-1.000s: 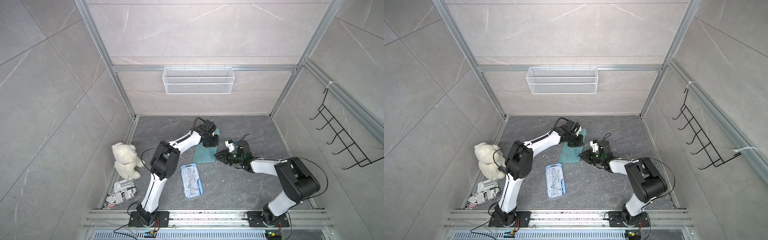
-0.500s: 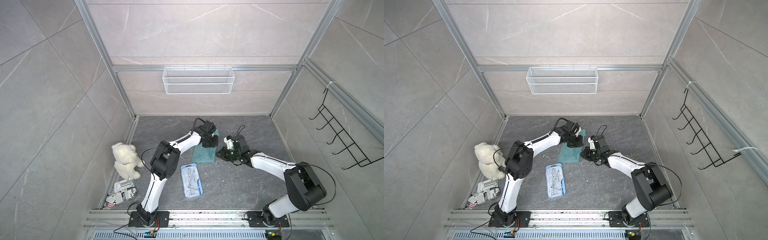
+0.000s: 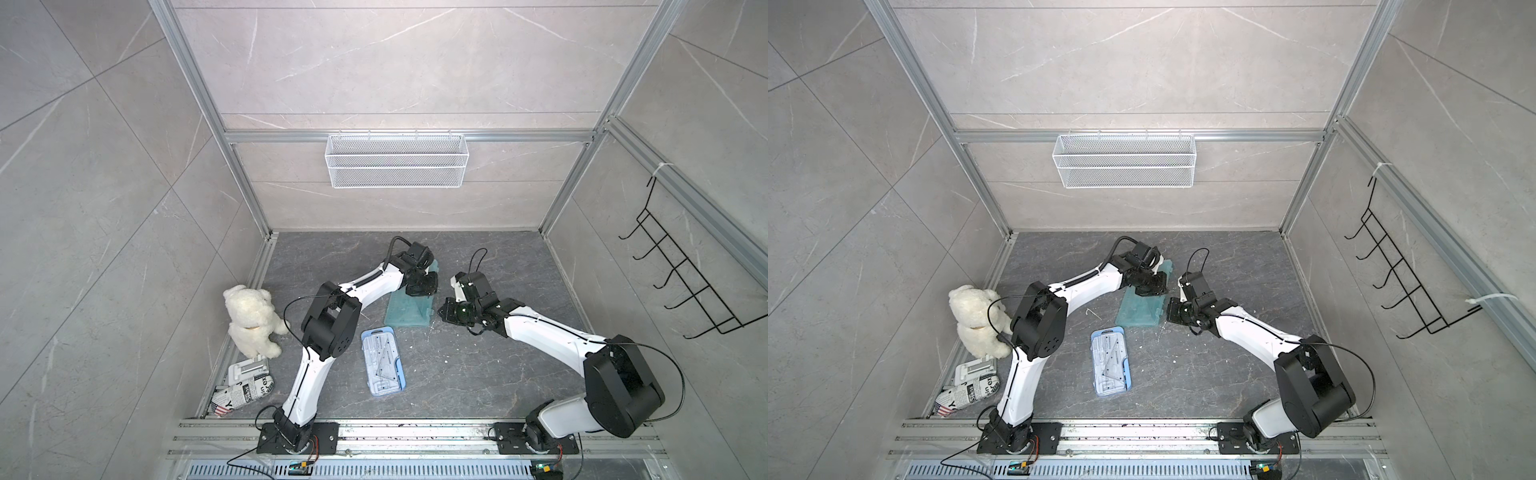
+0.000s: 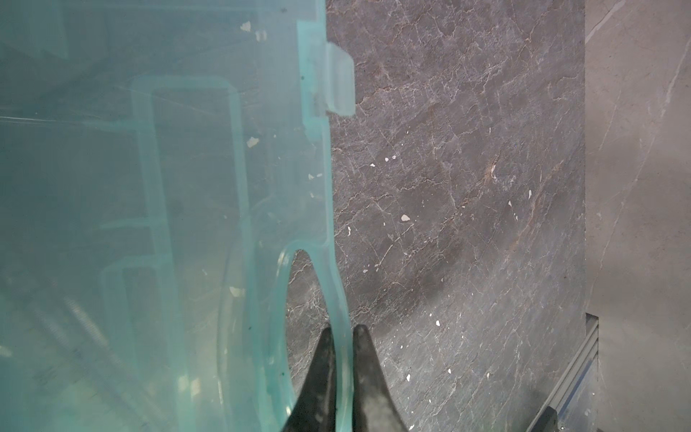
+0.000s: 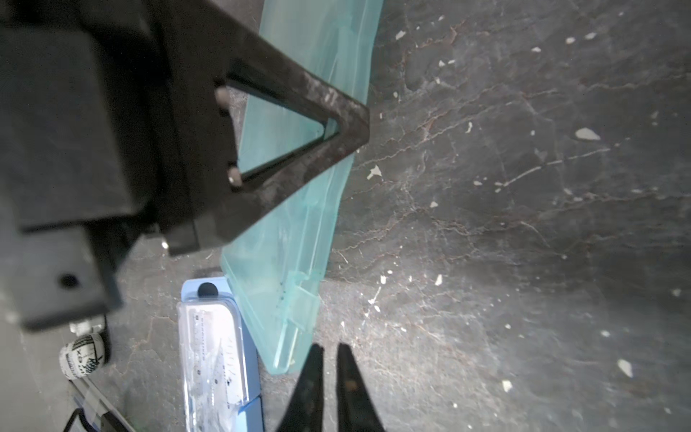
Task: Open the ruler set and take out the ruler
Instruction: Open the ruler set box at the center of the board, then place the ruler set box at the center of the board.
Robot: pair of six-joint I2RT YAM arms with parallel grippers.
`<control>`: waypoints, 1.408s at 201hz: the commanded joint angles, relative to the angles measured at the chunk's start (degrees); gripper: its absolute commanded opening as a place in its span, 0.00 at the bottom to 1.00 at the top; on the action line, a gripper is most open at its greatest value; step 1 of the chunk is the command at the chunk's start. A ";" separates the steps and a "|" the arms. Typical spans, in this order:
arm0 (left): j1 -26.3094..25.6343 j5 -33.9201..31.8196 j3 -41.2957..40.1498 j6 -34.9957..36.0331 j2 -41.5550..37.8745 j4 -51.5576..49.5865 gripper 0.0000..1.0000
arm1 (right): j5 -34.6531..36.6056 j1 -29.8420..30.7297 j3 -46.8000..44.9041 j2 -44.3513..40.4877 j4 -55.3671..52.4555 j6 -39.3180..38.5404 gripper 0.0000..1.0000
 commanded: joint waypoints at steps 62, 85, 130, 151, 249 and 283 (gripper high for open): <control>-3.25 -0.34 4.21 -1.75 5.89 -0.81 0.00 | -2.68 -10.96 -9.72 -7.53 2.53 6.12 0.55; -3.65 -0.56 5.45 -2.24 6.81 -1.11 0.00 | -4.91 -11.96 -10.80 -6.41 4.09 6.33 0.55; -3.90 -1.30 5.80 -2.35 8.87 -2.19 0.16 | -6.64 -12.05 -11.42 -3.70 6.42 6.45 0.59; -3.96 -1.95 5.91 -1.86 8.17 -2.48 0.24 | -6.97 -12.05 -11.72 -3.43 7.40 6.60 0.60; -1.59 -4.61 5.48 1.62 -4.60 -2.93 0.72 | -11.75 -11.98 -13.84 -4.18 12.68 8.66 0.62; 3.36 -5.89 0.14 4.23 -12.30 -4.82 0.80 | -13.64 -12.02 -15.32 -3.28 16.08 10.39 0.62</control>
